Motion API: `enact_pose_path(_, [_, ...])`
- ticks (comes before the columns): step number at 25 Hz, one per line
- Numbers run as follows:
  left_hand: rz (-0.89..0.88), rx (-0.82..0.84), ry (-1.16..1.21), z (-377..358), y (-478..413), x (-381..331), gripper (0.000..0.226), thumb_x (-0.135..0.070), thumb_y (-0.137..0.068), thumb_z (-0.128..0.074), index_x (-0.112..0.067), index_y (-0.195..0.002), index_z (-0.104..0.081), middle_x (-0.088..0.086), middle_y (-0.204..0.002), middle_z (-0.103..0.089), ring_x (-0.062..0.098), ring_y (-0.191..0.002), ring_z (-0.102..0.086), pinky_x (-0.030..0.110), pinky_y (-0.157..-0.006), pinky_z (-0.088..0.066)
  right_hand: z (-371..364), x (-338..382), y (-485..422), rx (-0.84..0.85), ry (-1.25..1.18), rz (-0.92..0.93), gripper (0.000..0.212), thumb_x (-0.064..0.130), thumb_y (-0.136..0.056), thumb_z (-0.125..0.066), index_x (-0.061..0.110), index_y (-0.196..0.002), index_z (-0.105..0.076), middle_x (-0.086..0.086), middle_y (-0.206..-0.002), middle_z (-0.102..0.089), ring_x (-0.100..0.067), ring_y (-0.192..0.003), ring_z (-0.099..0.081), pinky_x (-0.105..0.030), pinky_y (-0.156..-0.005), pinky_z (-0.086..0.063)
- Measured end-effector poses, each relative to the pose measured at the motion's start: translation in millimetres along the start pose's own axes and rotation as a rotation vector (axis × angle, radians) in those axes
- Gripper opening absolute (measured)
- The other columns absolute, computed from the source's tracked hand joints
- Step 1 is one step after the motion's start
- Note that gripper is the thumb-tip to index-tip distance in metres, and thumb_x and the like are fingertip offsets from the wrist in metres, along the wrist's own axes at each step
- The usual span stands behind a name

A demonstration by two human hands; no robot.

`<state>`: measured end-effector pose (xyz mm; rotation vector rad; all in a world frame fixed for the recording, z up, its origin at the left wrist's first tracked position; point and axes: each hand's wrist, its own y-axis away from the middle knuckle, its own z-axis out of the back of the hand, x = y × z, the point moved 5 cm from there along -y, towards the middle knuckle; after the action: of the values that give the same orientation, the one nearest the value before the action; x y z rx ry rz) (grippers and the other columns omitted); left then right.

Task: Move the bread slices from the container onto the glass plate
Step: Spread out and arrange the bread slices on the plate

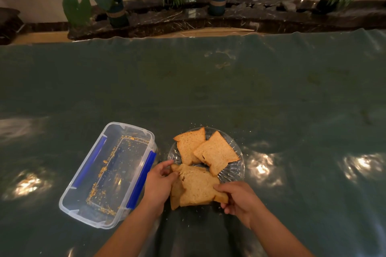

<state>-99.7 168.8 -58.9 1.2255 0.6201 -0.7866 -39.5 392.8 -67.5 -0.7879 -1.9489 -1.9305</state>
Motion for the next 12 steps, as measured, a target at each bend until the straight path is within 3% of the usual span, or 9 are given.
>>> enact_pose_path(4, [-0.001,0.035,0.068,2.4,2.0,3.2,0.04,-0.008,-0.09,-0.065,-0.029,-0.124,-0.062,0.001,-0.118,-0.062,0.02,-0.11,-0.06,0.047,-0.091,-0.056,-5.4,7.6,14.9,0.056,-0.047,0.015,0.02,0.012,-0.081,-0.077,-0.004,-0.089,-0.067,-0.007,-0.053,-0.061,-0.014,-0.041,-0.053,-0.024,-0.035,-0.042])
enact_pose_path(8, [0.038,-0.006,0.262,8.3,5.5,8.3,0.037,0.001,-0.091,-0.059,-0.022,-0.119,-0.065,0.008,-0.105,-0.071,0.021,-0.091,-0.067,0.032,-0.061,-0.053,-19.7,18.7,24.7,0.096,-0.075,0.068,0.025,0.011,-0.081,-0.077,-0.007,-0.095,-0.066,-0.01,-0.057,-0.062,-0.015,-0.041,-0.053,-0.023,-0.033,-0.042])
enact_pose_path(12, [0.045,-0.025,0.297,7.6,7.4,7.9,0.037,0.001,-0.089,-0.062,-0.024,-0.116,-0.065,0.008,-0.107,-0.07,0.023,-0.094,-0.067,0.039,-0.069,-0.058,-21.4,28.0,23.8,0.052,-0.048,0.161,0.02,0.013,-0.082,-0.077,-0.001,-0.091,-0.066,-0.013,-0.063,-0.065,-0.018,-0.043,-0.057,-0.025,-0.036,-0.046])
